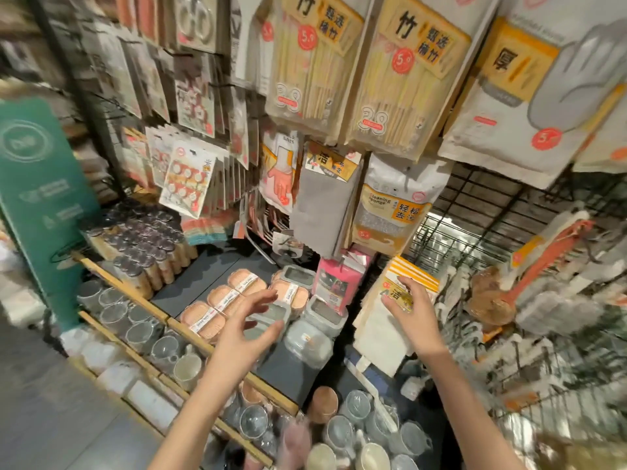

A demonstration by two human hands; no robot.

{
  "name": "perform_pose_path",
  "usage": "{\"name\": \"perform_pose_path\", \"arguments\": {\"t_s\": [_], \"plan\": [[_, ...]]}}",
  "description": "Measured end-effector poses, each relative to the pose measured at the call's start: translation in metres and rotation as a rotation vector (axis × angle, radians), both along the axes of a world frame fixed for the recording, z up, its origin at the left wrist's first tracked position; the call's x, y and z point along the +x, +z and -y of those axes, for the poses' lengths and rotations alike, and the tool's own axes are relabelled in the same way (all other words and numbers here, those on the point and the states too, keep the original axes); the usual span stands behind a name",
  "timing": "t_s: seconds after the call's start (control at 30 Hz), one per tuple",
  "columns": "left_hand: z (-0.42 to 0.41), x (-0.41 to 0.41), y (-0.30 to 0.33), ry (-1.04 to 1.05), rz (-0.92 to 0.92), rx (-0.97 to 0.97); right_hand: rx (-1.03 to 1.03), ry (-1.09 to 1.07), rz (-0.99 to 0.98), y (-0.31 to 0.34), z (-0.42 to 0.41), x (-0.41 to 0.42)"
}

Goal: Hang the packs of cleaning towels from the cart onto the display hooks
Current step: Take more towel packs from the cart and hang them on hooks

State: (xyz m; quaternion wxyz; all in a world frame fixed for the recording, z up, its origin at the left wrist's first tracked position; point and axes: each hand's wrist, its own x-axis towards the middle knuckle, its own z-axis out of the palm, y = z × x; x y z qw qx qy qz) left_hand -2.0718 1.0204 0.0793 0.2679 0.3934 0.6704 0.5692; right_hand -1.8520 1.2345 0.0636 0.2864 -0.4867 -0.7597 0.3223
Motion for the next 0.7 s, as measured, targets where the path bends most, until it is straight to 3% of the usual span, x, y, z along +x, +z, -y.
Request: {"name": "perform_pose_path", "arguments": {"t_s": [0.17,0.33,0.7], "plan": [[0.057,0.005,0.007,0.179,-0.037,-0.007,0.026,0.355,-0.058,0.021,0.062,-0.055],[0.14,-0.005,0.01,0.4,-0.082,0.011,0.066,0.708,0.019,0.03,0.124,-0.121],[0.327,-0.037,0.01,0.951,-0.146,-0.053,0.103,1.264,0.051,0.037,0.308,-0.262]]}}
